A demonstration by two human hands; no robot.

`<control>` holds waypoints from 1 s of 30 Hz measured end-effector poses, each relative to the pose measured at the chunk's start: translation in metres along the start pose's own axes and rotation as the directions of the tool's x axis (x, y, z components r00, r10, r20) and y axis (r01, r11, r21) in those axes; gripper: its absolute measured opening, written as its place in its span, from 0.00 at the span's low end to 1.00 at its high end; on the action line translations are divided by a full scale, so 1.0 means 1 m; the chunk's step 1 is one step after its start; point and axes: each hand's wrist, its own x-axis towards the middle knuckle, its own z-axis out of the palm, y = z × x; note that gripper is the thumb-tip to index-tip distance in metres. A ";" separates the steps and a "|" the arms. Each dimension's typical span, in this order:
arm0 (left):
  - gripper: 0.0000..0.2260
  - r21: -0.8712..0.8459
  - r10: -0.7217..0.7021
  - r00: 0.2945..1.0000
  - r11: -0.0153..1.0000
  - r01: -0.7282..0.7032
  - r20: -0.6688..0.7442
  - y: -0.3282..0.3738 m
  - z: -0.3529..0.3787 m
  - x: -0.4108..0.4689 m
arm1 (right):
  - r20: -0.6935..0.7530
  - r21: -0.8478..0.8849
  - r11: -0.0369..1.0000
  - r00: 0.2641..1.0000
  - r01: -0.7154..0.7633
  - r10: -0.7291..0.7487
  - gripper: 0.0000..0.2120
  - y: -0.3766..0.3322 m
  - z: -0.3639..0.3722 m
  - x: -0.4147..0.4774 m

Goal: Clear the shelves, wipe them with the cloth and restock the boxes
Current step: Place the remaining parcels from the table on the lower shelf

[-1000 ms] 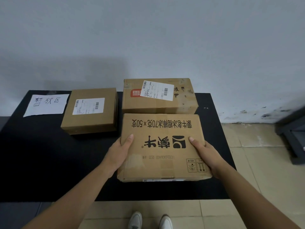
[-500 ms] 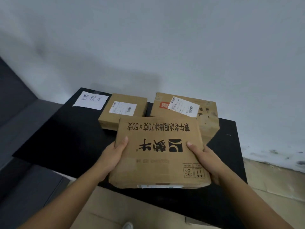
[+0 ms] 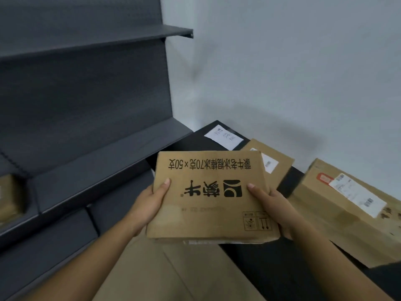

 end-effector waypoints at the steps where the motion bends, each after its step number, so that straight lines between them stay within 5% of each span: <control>1: 0.20 -0.012 -0.001 0.999 1.000 0.001 -0.040 -0.006 -0.021 -0.004 | 0.025 -0.028 1.000 1.000 0.010 -0.009 0.17 -0.010 0.019 0.003; 14: 0.29 -0.203 -0.110 0.906 0.979 0.027 -0.408 -0.098 -0.285 -0.107 | 0.347 -0.215 0.957 0.931 0.193 -0.110 0.17 -0.106 0.297 -0.018; 19: 0.25 -0.255 -0.170 0.827 0.966 0.033 -0.536 -0.131 -0.367 -0.159 | 0.459 -0.235 0.934 0.878 0.271 -0.139 0.21 -0.128 0.404 -0.038; 30: 0.27 -0.407 -0.329 0.594 0.914 0.004 -0.734 -0.203 -0.491 -0.248 | 0.763 -0.212 0.879 0.634 0.427 -0.124 0.20 -0.176 0.608 -0.080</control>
